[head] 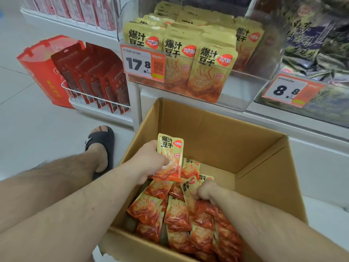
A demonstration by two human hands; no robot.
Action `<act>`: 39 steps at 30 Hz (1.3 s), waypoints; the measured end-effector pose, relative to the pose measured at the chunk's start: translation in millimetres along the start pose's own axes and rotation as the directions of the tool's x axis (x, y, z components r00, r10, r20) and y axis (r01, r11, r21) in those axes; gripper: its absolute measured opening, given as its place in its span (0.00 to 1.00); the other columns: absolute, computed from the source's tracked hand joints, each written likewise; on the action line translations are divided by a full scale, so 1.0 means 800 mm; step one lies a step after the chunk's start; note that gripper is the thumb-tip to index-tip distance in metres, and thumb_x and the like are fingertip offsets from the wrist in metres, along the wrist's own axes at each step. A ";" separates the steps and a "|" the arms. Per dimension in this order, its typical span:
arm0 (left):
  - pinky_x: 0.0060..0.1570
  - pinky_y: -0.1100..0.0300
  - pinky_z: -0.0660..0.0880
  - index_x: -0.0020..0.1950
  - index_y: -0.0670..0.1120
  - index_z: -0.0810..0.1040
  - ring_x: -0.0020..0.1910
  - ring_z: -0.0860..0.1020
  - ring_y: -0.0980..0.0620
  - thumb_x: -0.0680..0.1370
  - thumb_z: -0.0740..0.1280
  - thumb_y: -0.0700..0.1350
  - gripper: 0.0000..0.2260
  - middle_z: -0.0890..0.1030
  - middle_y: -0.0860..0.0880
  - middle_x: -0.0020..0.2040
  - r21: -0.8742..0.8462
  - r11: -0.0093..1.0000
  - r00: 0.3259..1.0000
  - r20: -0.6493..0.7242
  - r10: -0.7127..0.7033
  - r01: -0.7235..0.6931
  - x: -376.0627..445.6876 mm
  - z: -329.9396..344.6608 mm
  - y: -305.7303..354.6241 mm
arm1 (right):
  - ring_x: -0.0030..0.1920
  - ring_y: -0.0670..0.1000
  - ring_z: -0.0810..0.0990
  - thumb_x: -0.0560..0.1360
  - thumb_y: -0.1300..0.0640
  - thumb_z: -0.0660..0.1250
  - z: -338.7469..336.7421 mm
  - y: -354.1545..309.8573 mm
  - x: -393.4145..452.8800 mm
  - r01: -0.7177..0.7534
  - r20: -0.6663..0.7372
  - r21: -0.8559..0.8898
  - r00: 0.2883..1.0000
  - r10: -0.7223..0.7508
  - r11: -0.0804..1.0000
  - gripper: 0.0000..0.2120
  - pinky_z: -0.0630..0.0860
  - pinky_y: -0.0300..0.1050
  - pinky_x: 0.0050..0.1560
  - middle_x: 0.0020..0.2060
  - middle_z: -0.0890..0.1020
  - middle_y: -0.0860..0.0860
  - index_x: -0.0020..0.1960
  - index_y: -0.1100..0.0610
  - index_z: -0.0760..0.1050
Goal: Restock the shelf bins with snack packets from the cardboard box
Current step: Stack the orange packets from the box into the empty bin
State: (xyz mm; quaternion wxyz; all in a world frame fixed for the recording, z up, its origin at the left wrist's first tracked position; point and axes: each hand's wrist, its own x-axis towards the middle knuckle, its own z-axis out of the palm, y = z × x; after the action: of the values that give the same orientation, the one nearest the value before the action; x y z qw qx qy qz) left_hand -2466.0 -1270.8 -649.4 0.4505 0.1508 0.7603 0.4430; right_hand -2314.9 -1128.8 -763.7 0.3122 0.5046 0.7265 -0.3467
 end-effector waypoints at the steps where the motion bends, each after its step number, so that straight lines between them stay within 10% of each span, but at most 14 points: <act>1: 0.42 0.58 0.75 0.60 0.52 0.72 0.49 0.79 0.54 0.77 0.67 0.33 0.17 0.80 0.54 0.49 -0.004 1.000 1.000 -0.005 0.013 -0.013 -0.001 0.001 0.003 | 0.37 0.52 0.80 0.74 0.55 0.74 -0.023 0.003 -0.018 0.030 -0.001 0.064 1.000 -0.030 0.998 0.10 0.74 0.41 0.34 0.40 0.80 0.54 0.47 0.60 0.77; 7: 0.51 0.49 0.80 0.59 0.49 0.77 0.51 0.83 0.46 0.77 0.64 0.34 0.14 0.85 0.48 0.51 -0.062 0.998 0.999 0.036 -0.012 0.015 -0.023 0.021 0.023 | 0.29 0.45 0.70 0.78 0.60 0.68 -0.148 0.014 -0.167 0.247 0.013 0.556 0.952 -0.306 0.793 0.01 0.66 0.37 0.31 0.31 0.78 0.50 0.49 0.58 0.77; 20: 0.56 0.47 0.79 0.62 0.43 0.81 0.55 0.83 0.41 0.83 0.57 0.50 0.18 0.85 0.42 0.54 -0.421 0.904 0.955 0.230 0.189 -0.078 -0.090 0.059 0.119 | 0.24 0.44 0.75 0.76 0.61 0.72 -0.171 -0.018 -0.259 0.483 -0.320 0.518 0.875 -0.364 0.706 0.05 0.68 0.33 0.23 0.29 0.83 0.49 0.41 0.57 0.79; 28: 0.61 0.45 0.77 0.55 0.50 0.79 0.53 0.83 0.49 0.76 0.70 0.32 0.14 0.86 0.49 0.50 -0.127 0.930 0.929 0.093 0.357 -0.345 -0.102 0.066 0.143 | 0.28 0.45 0.78 0.71 0.58 0.77 -0.193 -0.019 -0.285 0.522 -0.414 0.375 0.834 -0.365 0.766 0.10 0.71 0.34 0.26 0.33 0.83 0.49 0.40 0.57 0.75; 32: 0.60 0.51 0.77 0.59 0.52 0.75 0.54 0.82 0.53 0.75 0.72 0.34 0.18 0.84 0.52 0.52 0.008 0.883 0.881 0.080 0.467 -0.469 -0.107 0.061 0.159 | 0.47 0.48 0.78 0.62 0.48 0.80 -0.210 -0.016 -0.294 0.560 -0.687 -0.024 0.592 -0.420 0.828 0.24 0.73 0.42 0.44 0.47 0.79 0.46 0.51 0.52 0.72; 35: 0.54 0.58 0.78 0.56 0.56 0.73 0.50 0.81 0.57 0.74 0.74 0.39 0.18 0.83 0.54 0.51 0.197 0.793 0.816 0.168 0.553 -0.577 -0.112 0.051 0.168 | 0.54 0.45 0.77 0.63 0.45 0.80 -0.216 -0.014 -0.306 0.641 -0.611 -0.182 0.520 -0.596 0.745 0.33 0.73 0.40 0.54 0.54 0.77 0.43 0.64 0.48 0.70; 39: 0.53 0.61 0.76 0.56 0.59 0.69 0.50 0.79 0.60 0.74 0.75 0.43 0.20 0.80 0.60 0.50 0.436 0.647 0.779 0.315 0.541 -0.626 -0.113 0.044 0.168 | 0.43 0.46 0.78 0.65 0.42 0.78 -0.208 -0.015 -0.302 0.574 -0.490 -0.364 0.551 -0.675 0.733 0.19 0.78 0.49 0.47 0.41 0.80 0.45 0.50 0.49 0.76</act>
State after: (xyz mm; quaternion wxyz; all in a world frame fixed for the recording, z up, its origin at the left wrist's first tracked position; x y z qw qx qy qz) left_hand -2410.5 -1233.3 -498.3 0.2834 0.5375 0.7226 0.3296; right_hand -2272.4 -1120.7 -473.7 -0.0355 0.2666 0.9424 -0.1990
